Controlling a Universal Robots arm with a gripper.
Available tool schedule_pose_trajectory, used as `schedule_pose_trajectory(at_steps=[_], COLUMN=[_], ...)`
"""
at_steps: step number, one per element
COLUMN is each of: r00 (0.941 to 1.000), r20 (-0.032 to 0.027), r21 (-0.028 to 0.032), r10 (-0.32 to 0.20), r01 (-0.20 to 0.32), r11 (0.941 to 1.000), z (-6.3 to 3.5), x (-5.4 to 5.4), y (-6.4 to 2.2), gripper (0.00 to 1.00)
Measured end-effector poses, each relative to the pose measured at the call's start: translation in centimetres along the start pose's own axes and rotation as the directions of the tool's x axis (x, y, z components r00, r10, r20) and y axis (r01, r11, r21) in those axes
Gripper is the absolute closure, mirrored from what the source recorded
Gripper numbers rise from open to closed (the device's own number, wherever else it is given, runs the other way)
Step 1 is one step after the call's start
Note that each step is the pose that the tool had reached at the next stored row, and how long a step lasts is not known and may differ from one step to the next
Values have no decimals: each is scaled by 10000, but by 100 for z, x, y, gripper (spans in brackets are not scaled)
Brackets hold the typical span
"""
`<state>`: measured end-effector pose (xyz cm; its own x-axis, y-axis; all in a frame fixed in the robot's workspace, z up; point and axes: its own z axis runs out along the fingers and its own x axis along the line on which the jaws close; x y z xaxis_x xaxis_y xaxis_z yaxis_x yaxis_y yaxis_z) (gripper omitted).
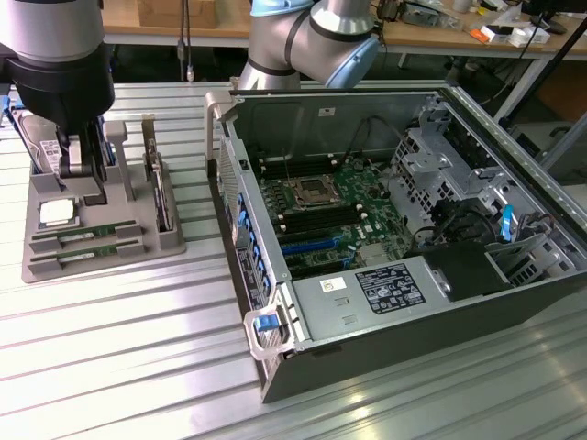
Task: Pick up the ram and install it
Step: 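Pick up the ram and move it above insertion slot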
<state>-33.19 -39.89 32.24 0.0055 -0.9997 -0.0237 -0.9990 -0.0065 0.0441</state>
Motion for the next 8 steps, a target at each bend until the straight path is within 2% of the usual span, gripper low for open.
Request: schedule_pose_trajectory(at_steps=[8], r00=[10000], r20=[0], r21=[1], r10=[0], r01=[0], r11=[10000], z=[120], x=[3], y=[0], gripper=[58])
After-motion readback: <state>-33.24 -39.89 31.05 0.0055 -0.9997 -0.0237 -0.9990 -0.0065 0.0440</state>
